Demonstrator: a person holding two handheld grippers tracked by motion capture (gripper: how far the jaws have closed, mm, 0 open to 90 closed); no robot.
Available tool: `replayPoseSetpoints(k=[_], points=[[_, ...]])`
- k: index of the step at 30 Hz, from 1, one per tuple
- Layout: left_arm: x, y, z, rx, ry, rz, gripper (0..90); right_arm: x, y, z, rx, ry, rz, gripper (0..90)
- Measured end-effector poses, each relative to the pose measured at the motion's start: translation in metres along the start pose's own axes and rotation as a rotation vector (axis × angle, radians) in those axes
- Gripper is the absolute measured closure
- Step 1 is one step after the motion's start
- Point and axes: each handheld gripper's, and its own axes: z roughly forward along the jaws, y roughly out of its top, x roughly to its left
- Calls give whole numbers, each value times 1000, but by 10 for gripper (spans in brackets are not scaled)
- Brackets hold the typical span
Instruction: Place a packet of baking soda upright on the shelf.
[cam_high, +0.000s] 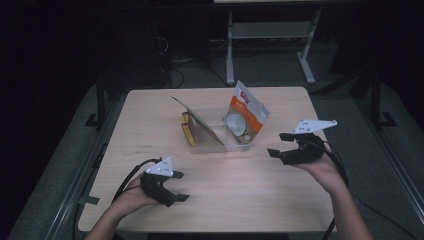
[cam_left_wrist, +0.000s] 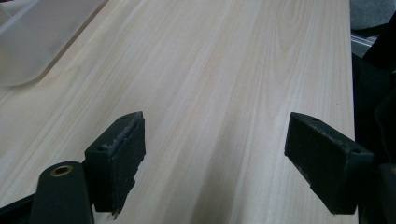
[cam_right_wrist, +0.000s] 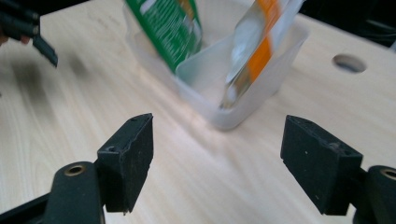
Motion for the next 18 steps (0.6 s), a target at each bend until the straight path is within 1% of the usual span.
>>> replayPoseSetpoints(k=[4, 5, 6, 8, 9, 10, 11, 14, 15, 16, 18], points=[[-2, -4, 2, 8, 9, 0, 200, 9, -18, 7, 20, 33, -1, 251], [-2, -5, 3, 7, 9, -3, 200, 11, -23, 9, 25, 42, -5, 251], [-1, -6, 3, 14, 12, 3, 200, 13, -27, 11, 29, 46, -15, 251], [-2, -7, 4, 17, 14, -2, 200, 17, -35, 14, 43, 51, -28, 251], [-1, -8, 3, 23, 14, 4, 200, 19, -39, 15, 52, 59, -31, 251], [-2, -9, 4, 18, 13, -7, 200, 21, -43, 17, 61, 69, -37, 251], [-1, -9, 4, 26, 14, 2, 200, 22, -46, 18, 74, 78, -39, 251], [-1, -10, 6, 30, 12, 5, 200, 26, -51, 24, 113, 92, -55, 251], [-1, -11, 7, 35, 10, 7, 200, 28, -51, 29, 126, 93, -81, 251], [0, -11, 7, 40, 9, 12, 200, 28, -51, 29, 126, 93, -81, 251], [-1, -13, 10, 45, 14, 16, 200, 29, -52, 32, 136, 102, -97, 251]])
